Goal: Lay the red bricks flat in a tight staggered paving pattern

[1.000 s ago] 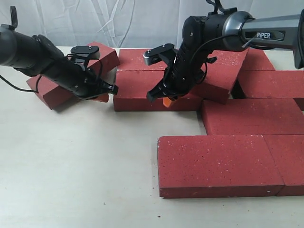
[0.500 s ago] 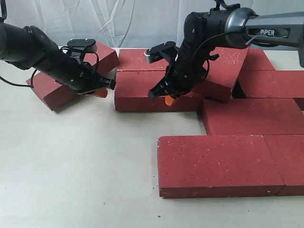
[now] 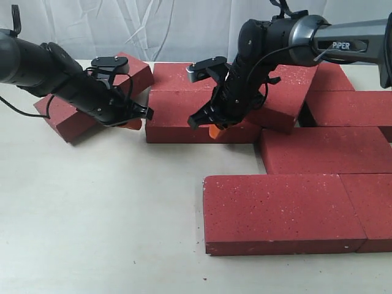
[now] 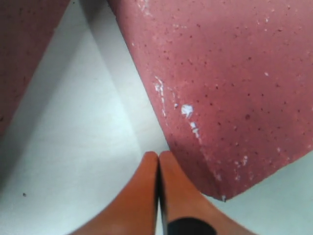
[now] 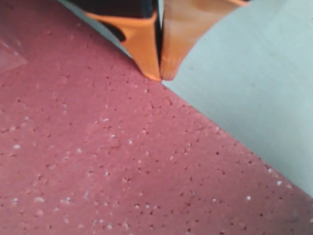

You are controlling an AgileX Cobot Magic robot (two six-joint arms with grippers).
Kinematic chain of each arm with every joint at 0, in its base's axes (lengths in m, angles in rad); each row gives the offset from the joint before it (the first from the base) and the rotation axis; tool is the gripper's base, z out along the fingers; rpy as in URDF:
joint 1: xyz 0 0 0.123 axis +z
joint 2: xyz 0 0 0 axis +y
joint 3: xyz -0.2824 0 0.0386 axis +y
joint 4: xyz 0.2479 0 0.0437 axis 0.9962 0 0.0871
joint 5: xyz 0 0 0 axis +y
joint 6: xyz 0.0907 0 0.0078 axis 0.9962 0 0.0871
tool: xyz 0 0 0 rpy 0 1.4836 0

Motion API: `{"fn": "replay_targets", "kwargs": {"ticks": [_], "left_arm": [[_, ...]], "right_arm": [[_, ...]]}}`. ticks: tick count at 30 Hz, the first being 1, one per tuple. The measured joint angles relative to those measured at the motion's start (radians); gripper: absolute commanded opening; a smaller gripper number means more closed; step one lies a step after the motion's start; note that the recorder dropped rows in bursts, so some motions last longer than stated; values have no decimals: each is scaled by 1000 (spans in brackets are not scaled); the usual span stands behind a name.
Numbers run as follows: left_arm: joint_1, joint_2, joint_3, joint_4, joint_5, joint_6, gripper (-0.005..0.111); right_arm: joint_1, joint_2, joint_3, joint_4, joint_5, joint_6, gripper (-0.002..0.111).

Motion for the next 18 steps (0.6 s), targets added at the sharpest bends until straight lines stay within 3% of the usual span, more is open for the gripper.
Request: {"fn": "replay_targets", "kwargs": {"ticks": [18], "left_arm": [[0,0,0,-15,14,2,0]], "right_arm": [[-6,-44,0,0,92,-46,-1]]}}
